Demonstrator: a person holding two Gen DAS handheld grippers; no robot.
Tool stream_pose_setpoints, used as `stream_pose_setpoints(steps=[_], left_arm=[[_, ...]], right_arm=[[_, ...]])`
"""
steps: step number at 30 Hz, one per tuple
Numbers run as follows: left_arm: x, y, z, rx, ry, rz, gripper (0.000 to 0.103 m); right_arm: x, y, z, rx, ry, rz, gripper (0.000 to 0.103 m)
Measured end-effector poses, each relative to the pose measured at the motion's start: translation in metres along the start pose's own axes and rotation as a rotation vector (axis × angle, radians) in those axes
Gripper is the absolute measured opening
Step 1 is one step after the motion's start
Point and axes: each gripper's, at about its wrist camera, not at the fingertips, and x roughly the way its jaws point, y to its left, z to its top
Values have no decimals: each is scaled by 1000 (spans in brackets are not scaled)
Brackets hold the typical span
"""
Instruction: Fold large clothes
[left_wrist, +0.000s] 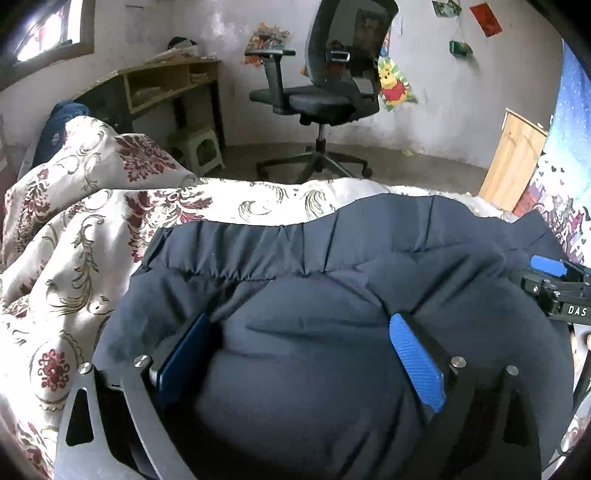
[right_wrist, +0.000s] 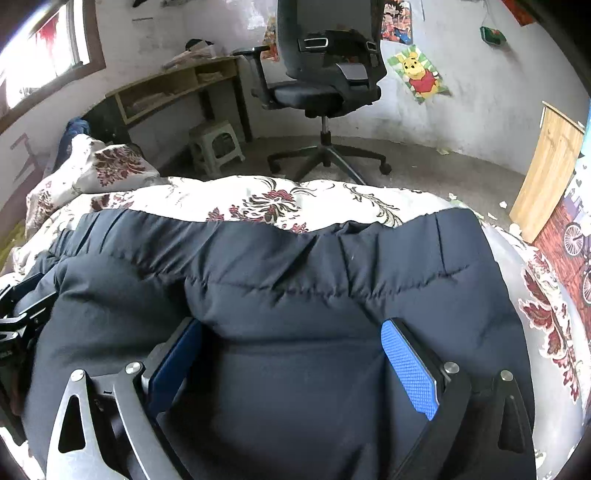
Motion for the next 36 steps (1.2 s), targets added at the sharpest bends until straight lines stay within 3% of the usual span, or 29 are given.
stream_pose_setpoints(steps=[7,24,36], left_arm=[[12,1,-3,-5,10,-17,102],[16,-2,-5,-11,-19,-21,102],[17,-2,-7,-15,-18,-26,102]], right_arm=[[14,-2,-1,-10,11,30,99],[16,0,-10,-17,-37,20,100],[18,-2,-10,-14,-17,31,101]])
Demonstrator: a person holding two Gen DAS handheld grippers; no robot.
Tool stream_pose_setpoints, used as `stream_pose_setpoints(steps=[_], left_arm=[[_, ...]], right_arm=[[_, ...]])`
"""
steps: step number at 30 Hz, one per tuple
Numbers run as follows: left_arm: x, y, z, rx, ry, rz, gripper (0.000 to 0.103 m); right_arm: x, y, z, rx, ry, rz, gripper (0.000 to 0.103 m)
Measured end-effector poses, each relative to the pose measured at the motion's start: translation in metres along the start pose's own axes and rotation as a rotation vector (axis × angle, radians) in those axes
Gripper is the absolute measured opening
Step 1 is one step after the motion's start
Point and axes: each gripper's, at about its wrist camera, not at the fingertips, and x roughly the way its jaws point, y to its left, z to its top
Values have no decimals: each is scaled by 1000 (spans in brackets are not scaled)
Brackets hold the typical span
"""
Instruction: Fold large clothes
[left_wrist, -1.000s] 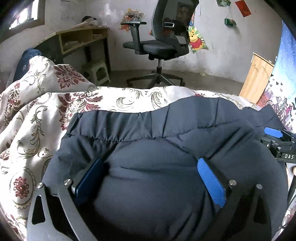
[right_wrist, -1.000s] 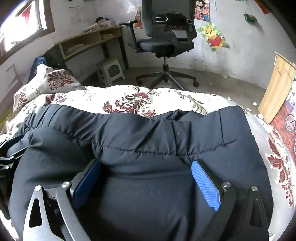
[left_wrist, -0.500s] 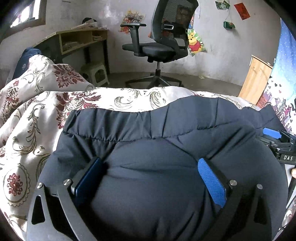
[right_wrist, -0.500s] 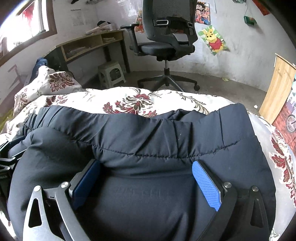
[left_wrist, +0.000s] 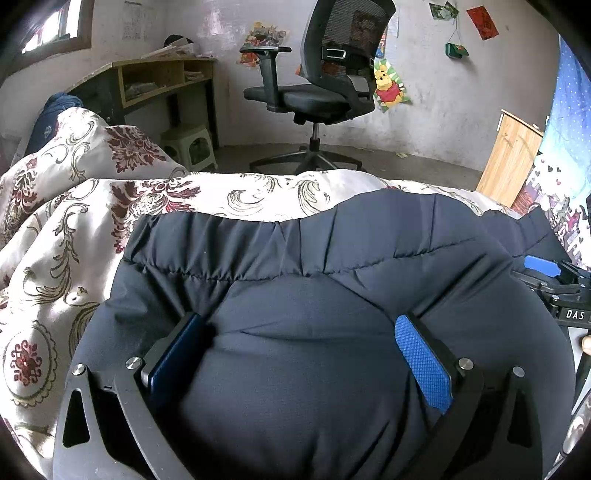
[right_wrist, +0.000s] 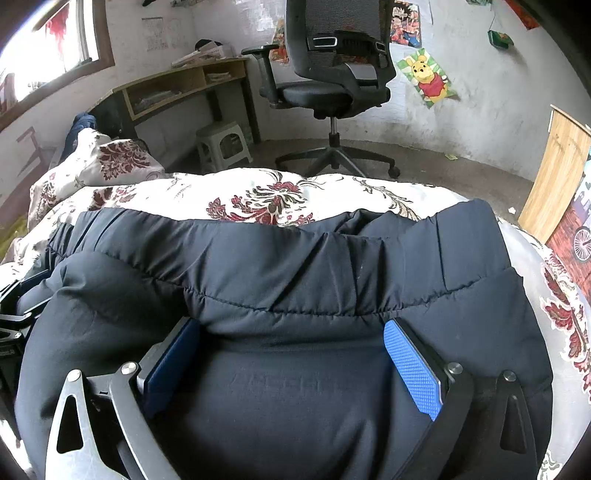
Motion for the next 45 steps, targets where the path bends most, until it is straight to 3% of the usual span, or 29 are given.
stream_pose_setpoints(steps=[18,32,45], left_arm=[[-4,-8,-2,38,-16,55,102],[-20,4,-2,-58,6,40,102],[-59,19,-11,-76,17,118,102]], right_arm=[[-16,-4,-9,13,-88,5,102],[-46,-8,-24,-26,-73,-76,103],[-82,-42,-41,5,-59,-239,103]])
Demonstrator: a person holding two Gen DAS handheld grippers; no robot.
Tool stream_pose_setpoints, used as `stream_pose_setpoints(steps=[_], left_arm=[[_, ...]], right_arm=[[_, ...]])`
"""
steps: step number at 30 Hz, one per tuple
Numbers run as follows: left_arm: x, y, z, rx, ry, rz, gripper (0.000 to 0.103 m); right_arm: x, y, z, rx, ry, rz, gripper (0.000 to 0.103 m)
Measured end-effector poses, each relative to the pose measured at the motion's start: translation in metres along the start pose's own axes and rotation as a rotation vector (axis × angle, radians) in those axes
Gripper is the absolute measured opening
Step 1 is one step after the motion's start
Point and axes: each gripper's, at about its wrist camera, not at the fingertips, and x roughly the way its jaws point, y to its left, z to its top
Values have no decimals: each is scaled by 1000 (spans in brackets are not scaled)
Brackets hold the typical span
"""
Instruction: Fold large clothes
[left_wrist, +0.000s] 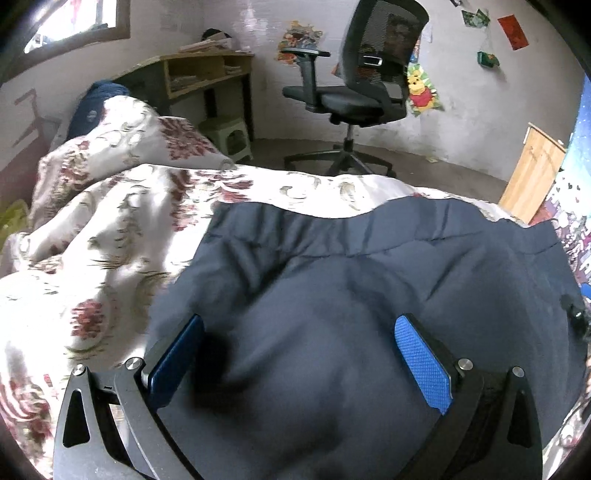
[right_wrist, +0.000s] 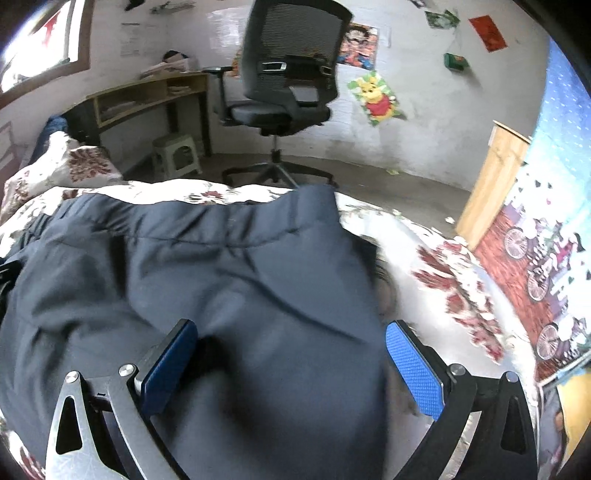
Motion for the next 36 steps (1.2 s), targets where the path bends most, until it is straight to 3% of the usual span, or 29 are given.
stream_pose_setpoints(steps=[4,9,13,18,23,30,31,32,33,36], left_arm=[[-17,28,-6,17,-10,22,102],[-14,76,-21,-8,61,-3,102],[-3,106,-34,-63,127,-124,102],[23,113,-33,-113,229,-285,102],[49,119,-32,-200,298,-420,102],[52,118,-29,-213,352,-497,100],[52,117,-29,-215,358,-499,97],[52,116,-30,-218,361,-508,85],[50,114,-29,-225,362,-523,77],[42,111,-24,-222,345,-483,58]], right_arm=[[-3,-29,-9,48,32,3,103],[1,-65,-21,114,98,107,103],[12,-85,-29,182,152,257,103],[35,-93,-29,248,208,401,103],[46,-90,-24,271,221,460,103],[50,-80,-20,291,254,505,103],[49,-78,-20,292,260,513,98],[51,-74,-20,293,266,522,87],[51,-71,-20,299,277,534,82],[44,-65,-18,305,281,503,65]])
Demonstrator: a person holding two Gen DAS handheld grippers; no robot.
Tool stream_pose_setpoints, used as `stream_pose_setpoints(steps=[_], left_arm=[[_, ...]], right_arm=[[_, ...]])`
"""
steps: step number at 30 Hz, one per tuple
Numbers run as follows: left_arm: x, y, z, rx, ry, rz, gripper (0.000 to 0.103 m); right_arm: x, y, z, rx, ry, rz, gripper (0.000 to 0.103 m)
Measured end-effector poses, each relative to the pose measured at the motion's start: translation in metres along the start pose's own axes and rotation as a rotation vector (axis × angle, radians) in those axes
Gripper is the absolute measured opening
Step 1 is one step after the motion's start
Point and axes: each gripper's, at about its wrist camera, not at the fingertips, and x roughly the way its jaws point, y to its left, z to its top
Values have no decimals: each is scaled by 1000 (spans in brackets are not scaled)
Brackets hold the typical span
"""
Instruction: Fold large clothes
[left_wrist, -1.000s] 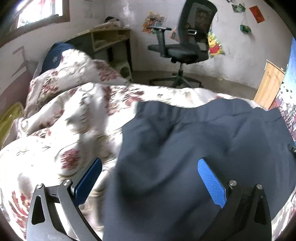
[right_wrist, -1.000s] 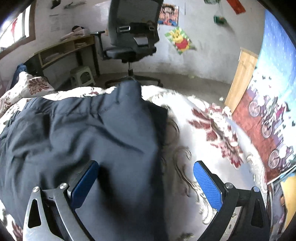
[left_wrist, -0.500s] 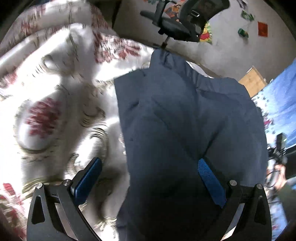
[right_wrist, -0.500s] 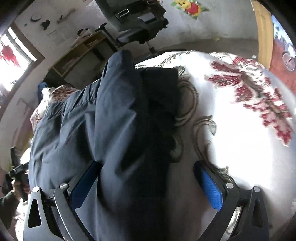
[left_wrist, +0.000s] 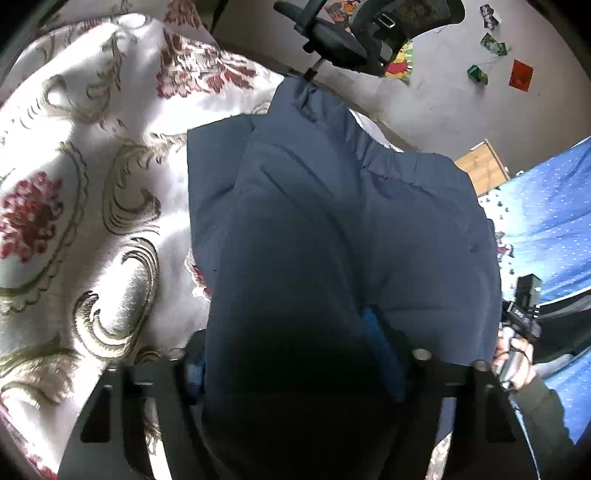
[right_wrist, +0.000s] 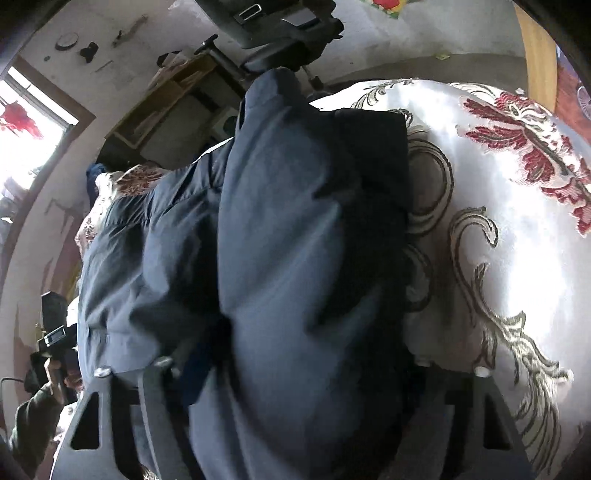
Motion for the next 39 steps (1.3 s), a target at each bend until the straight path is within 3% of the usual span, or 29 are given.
stream_pose_setpoints(steps=[2,5,8,12,18,25,29,33,39], left_arm=[[-5,-6,0,-4,-23,12,38],[-23,-19,-2,-11,-70,19,21],[-41,-35,-1,-30,-111,22,15],[-69,-53,2,-38,-171,-8,13],[-109,-83,3,31,-249,-5,13],[-106,-77,-8,26,-234,51,13],[-86,-61,-16,-29,-188,96,13],[-70,-57,-19,-16,-169,166,15],[-51,-44,-29,-40,-132,306,38]], right_arm=[[-6,9,-1,-18,-4,-22,48],[-16,23,-2,-37,-20,-34,26],[-32,48,-1,-89,-46,-60,18],[-67,84,4,-160,-127,-31,16],[-104,123,7,-205,-222,17,16],[-94,137,-2,-228,-208,15,16],[-71,136,-9,-226,-164,-26,16],[-57,127,-17,-198,-151,-82,17],[-38,112,-26,-201,-101,-249,35]])
